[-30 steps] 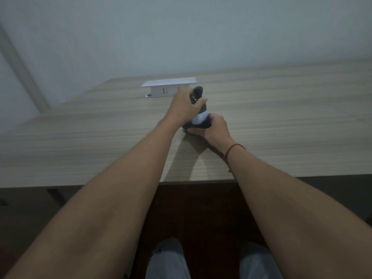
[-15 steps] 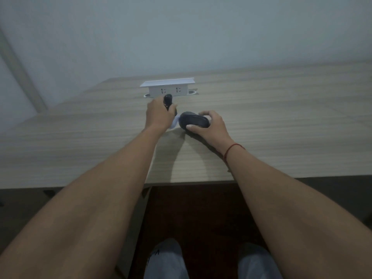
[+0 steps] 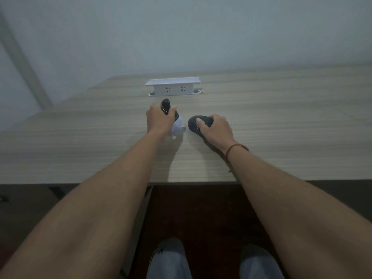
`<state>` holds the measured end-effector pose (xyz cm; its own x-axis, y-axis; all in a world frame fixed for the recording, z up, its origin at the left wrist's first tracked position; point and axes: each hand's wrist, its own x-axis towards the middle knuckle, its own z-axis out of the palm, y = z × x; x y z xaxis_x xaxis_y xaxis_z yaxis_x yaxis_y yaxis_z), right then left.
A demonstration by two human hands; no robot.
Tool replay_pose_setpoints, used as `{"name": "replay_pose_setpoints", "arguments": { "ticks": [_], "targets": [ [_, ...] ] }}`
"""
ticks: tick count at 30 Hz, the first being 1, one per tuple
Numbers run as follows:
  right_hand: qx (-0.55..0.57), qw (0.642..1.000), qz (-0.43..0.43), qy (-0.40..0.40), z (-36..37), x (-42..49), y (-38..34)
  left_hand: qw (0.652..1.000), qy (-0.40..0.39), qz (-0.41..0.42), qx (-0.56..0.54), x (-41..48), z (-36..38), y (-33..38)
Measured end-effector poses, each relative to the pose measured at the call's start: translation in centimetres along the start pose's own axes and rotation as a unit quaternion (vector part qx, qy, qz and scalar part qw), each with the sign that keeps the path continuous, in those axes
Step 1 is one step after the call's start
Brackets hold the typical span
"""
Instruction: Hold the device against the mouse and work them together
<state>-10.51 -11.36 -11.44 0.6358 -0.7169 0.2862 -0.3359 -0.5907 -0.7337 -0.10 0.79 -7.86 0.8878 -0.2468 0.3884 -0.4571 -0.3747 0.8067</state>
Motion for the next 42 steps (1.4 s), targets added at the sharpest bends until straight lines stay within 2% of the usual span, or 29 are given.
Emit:
{"name": "replay_pose_setpoints", "arguments": {
  "ticks": [4,9,11,14,17,20,30,37,42],
  "targets": [
    [-0.039,0.999,0.0,0.002,-0.1,-0.3,-0.1,1.0,0.005,-0.001,-0.022,0.2,0.1,0.2],
    [-0.073,0.993,-0.082,-0.032,-0.1,-0.8,-0.2,0.998,0.022,-0.013,-0.06,0.0,0.5,0.6],
    [-0.055,0.993,-0.093,-0.038,0.0,-0.6,-0.2,0.994,0.03,-0.02,-0.104,-0.1,0.7,0.9],
    [0.037,0.997,-0.073,-0.015,-0.2,-0.5,-0.4,0.987,0.021,0.0,-0.159,-0.6,1.3,1.6],
    [0.091,0.994,-0.065,0.004,-0.5,-0.5,-0.5,0.994,0.001,0.031,-0.106,-1.1,1.9,1.7],
    [0.093,0.992,-0.088,-0.009,-0.6,-0.6,-0.6,0.998,0.021,0.023,-0.056,-0.6,1.9,0.9],
    [0.02,0.985,-0.173,-0.017,-0.9,-0.5,-0.5,0.996,0.005,0.028,-0.087,0.0,1.6,1.4],
    [0.014,0.981,-0.19,-0.044,-1.1,-0.5,0.1,0.994,-0.003,0.027,-0.109,0.0,1.0,1.7],
    [0.039,0.985,-0.162,-0.05,-1.0,-0.3,0.4,0.98,-0.102,0.049,-0.165,-0.3,1.1,3.2]
  ]
}}
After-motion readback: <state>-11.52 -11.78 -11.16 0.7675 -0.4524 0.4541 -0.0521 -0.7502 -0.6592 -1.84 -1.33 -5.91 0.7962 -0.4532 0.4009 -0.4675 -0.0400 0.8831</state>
